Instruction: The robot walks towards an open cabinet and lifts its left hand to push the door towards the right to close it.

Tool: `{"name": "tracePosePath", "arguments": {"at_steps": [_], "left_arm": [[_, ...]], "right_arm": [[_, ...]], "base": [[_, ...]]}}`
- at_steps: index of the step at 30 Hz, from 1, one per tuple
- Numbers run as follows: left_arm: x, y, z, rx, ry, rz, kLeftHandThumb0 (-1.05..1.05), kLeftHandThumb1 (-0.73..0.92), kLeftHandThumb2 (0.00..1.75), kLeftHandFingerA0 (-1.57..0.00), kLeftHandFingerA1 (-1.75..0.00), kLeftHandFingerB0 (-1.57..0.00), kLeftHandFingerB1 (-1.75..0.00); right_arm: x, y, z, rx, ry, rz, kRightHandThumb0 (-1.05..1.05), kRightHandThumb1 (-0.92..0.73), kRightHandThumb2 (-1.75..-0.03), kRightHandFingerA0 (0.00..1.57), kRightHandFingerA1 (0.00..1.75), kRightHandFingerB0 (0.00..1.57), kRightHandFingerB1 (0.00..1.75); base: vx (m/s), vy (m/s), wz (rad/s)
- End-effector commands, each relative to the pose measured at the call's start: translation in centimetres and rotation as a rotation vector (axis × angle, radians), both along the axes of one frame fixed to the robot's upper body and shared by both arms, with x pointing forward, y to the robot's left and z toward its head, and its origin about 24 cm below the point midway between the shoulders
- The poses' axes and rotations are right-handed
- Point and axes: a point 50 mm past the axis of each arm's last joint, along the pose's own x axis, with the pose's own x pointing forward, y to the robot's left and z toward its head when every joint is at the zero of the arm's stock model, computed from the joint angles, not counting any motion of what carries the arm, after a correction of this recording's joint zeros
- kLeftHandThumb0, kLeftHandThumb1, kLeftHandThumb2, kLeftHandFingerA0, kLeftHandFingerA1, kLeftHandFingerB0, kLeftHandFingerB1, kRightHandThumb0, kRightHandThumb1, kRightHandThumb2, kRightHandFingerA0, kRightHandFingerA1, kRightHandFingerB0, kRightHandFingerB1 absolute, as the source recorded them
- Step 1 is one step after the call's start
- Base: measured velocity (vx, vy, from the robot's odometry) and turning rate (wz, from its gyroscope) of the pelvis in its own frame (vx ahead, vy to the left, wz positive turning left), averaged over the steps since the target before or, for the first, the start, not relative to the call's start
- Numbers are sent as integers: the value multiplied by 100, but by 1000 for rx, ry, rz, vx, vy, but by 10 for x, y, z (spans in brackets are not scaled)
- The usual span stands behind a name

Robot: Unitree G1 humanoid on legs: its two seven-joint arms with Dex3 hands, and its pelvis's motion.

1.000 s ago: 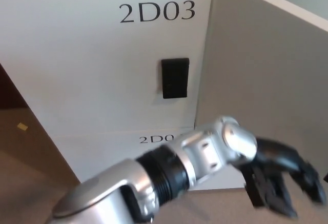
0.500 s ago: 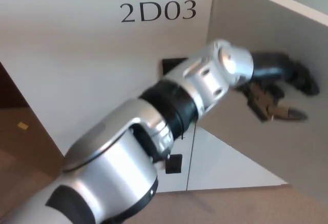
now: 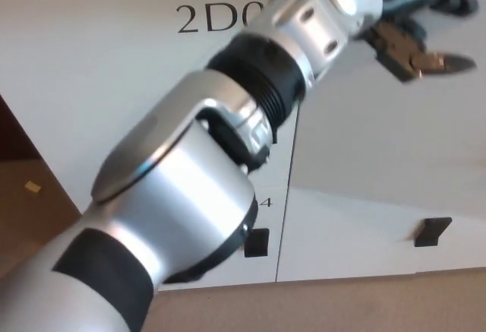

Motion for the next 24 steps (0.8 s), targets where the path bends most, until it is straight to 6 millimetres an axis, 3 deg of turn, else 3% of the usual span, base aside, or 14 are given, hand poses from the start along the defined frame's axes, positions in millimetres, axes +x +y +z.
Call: {"name": "tracePosePath", "arguments": {"at_steps": [1,3,6,9,10,12,17,18,20,21,22,23,24], "left_arm": [[34,67,54,8,-315,278,-83,52,83,0,-2,0,0],[37,79,52,5,-303,313,-83,52,83,0,-2,0,0],[46,117,34,32,-259,413,-82,54,85,0,-3,0,-2],[48,125,28,40,-251,430,-84,55,88,0,-5,0,-4],[50,145,11,44,-212,472,-77,52,84,0,-6,0,-7],[50,155,2,58,-195,479,-78,53,84,0,-3,0,-5],[47,148,-1,23,-177,360,-80,53,84,0,-2,0,-3],[42,138,0,-4,-170,225,-69,55,91,0,-16,0,-19],[34,128,0,-24,-169,72,-69,55,91,0,-16,0,-19],[23,123,0,-29,-183,-66,-61,52,89,0,-30,0,-31],[14,120,-1,-27,-193,-150,-61,52,89,0,-30,0,-31],[-7,115,0,-17,-204,-284,-59,69,61,-22,-31,-20,-28],[-7,115,0,-17,-204,-284,-59,69,61,-22,-31,-20,-28]], "right_arm": [[-7,7,13,79,-24,-24,-20,-71,-61,66,50,56,45],[-7,8,16,72,-35,-15,-20,-71,-61,66,50,56,45],[-8,5,24,72,-40,7,-24,-71,-60,67,50,55,44],[-8,5,27,68,-45,16,-24,-71,-60,68,50,56,44],[-6,5,29,32,-60,30,-28,-69,-60,71,50,58,44],[-4,8,31,19,-69,35,-28,-70,-60,71,50,58,45],[-2,7,35,26,-81,23,-29,-70,-60,71,51,58,44],[2,7,36,29,-97,28,-25,-69,-60,71,51,58,45],[7,7,38,34,-116,34,-25,-69,-60,71,51,58,45],[15,9,37,43,-132,43,-22,-70,-60,70,52,58,46],[20,10,37,48,-142,48,-22,-70,-60,70,52,58,46],[30,14,38,79,-168,74,-20,-71,-60,70,54,58,48],[30,14,38,79,-168,74,-20,-71,-60,70,54,58,48]], "base": [[0,0,0],[0,0,0],[0,0,0],[0,0,0],[0,0,0],[0,0,0],[0,0,0],[0,0,0],[0,0,0],[0,0,0],[0,0,0],[0,0,0],[0,0,0]]}}
